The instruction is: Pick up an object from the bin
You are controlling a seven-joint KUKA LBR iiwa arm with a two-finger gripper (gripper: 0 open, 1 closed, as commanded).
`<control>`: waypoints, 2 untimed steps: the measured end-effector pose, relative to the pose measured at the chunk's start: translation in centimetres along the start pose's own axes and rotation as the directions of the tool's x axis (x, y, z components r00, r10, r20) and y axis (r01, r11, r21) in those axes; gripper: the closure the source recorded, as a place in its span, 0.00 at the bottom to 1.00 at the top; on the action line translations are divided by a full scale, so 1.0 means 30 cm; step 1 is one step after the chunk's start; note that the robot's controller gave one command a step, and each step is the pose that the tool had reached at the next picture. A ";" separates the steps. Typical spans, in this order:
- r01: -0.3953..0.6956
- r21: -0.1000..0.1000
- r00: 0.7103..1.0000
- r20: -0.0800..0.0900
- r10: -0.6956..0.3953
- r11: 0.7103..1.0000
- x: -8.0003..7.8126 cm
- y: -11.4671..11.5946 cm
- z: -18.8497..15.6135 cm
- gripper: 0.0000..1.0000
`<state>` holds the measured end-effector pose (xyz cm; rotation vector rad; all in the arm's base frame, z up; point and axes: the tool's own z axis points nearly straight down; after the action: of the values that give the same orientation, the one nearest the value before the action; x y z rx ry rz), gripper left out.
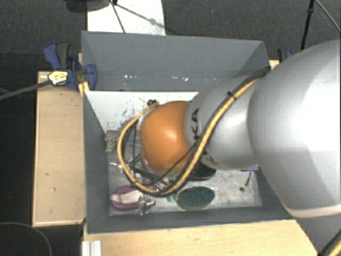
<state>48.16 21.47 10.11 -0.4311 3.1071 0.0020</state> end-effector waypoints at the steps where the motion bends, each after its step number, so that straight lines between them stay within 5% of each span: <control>1: -0.139 -0.002 0.990 0.000 0.139 0.990 -0.021 0.120 -0.005 0.00; 2: -0.170 0.001 0.985 0.004 0.170 0.985 -0.002 -0.016 0.103 0.00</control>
Offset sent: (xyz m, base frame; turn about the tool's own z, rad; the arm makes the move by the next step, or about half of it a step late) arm -0.0040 0.0349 0.0009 0.1411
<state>48.36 21.03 7.03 -0.1640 3.1291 0.0020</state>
